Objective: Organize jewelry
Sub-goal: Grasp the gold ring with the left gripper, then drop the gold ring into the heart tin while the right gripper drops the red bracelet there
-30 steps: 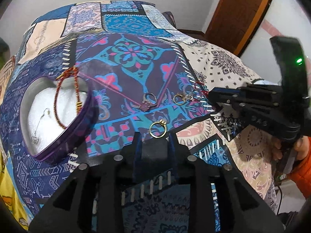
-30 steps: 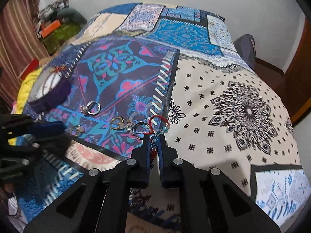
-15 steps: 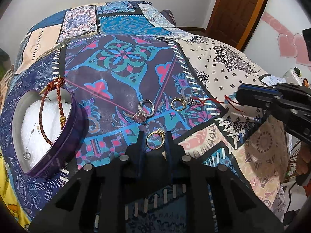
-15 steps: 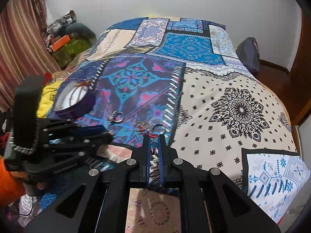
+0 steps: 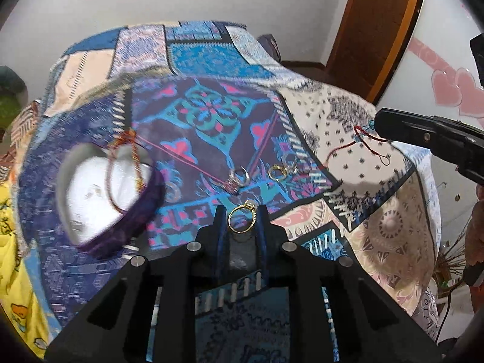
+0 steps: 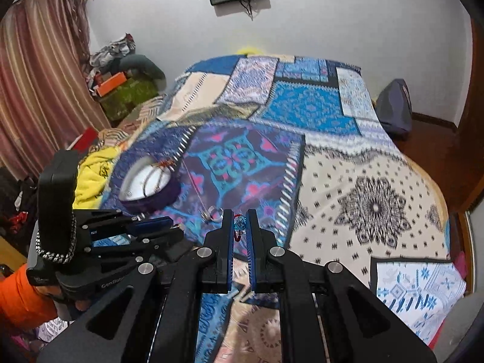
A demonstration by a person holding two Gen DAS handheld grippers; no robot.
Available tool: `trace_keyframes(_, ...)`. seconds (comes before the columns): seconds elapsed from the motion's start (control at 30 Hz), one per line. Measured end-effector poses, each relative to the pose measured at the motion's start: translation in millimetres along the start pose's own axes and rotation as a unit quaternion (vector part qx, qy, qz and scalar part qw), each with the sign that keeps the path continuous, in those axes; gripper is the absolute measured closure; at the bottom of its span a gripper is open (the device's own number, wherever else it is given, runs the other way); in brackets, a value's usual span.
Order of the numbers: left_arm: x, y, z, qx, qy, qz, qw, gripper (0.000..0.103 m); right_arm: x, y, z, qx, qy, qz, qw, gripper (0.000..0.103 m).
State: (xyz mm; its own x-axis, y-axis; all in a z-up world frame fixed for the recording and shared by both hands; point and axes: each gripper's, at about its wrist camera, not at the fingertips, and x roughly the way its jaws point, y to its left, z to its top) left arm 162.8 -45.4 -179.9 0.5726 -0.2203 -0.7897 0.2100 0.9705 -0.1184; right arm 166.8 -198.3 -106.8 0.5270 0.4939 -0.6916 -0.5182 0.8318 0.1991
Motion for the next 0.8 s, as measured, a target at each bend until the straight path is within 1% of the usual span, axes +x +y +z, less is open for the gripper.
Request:
trace_keyframes(0.2, -34, 13, 7, -0.012, -0.039, 0.011, 0.9991, 0.085, -7, 16, 17, -0.01, -0.025, 0.005, 1.0, 0.096)
trace_keyframes(0.47, -75, 37, 14, -0.026, -0.088, 0.032, 0.9952, 0.085, -8, 42, 37, -0.013, -0.056, 0.026, 0.998, 0.096)
trace_keyframes(0.8, -101, 71, 8, -0.041, -0.111, 0.066, 0.9908, 0.085, 7, 84, 61, -0.041, -0.073, 0.058, 0.995, 0.096)
